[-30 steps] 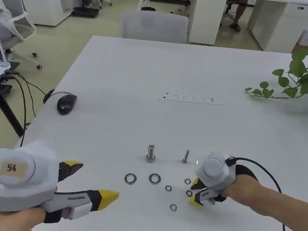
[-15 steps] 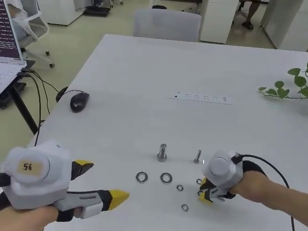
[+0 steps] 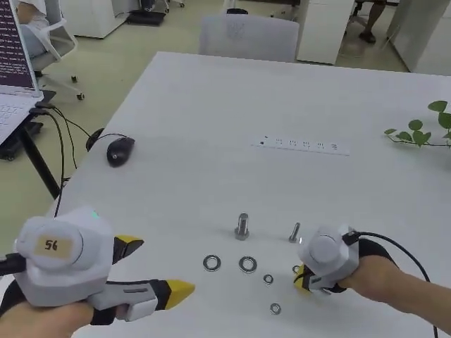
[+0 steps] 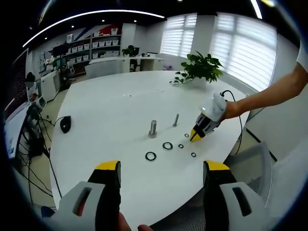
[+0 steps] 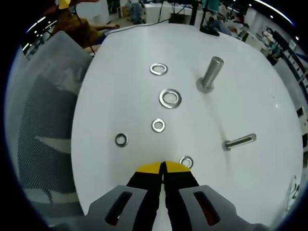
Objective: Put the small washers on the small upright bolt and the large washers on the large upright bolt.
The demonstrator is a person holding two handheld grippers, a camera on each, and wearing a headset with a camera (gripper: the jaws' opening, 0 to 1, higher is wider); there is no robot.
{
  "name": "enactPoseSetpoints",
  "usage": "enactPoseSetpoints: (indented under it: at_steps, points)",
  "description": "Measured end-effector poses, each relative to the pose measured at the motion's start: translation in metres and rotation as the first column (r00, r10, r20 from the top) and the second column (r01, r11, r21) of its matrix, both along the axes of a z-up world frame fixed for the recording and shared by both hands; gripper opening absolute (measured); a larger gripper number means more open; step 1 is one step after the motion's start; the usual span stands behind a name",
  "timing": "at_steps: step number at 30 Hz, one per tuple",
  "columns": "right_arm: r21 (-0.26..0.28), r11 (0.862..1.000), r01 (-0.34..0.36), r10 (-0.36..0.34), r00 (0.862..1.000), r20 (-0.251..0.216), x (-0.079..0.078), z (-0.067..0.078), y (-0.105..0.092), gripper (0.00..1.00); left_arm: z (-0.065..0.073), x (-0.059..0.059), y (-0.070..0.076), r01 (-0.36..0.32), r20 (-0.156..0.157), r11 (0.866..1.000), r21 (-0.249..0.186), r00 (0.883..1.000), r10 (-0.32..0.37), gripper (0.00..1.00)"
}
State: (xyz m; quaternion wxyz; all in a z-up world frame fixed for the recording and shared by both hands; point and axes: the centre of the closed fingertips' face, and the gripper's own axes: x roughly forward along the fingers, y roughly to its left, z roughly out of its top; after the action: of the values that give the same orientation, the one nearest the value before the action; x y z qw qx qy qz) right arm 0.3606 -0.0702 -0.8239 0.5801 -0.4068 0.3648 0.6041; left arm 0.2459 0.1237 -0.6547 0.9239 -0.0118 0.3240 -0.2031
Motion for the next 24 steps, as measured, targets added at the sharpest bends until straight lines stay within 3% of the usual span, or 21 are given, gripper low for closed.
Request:
enactPoseSetpoints:
  at_steps: [11, 18, 24]
  points:
    - [0.056, 0.998, 0.034, -0.030, 0.997, -0.072, -0.008, 0.001, -0.002, 0.11, -0.001, -0.003, 0.000, -0.007, -0.002, 1.000, -0.006, 1.000, 0.007, 0.69]
    - [0.026, 1.000, -0.009, 0.010, 0.999, -0.039, -0.008, 0.001, -0.010, 0.17, 0.000, -0.002, 0.000, -0.011, 0.001, 1.000, -0.009, 1.000, 0.011, 0.69]
    - [0.017, 1.000, 0.000, 0.000, 1.000, -0.014, -0.001, 0.002, -0.019, 0.18, -0.001, -0.003, 0.001, -0.013, -0.001, 1.000, -0.011, 1.000, 0.013, 0.68]
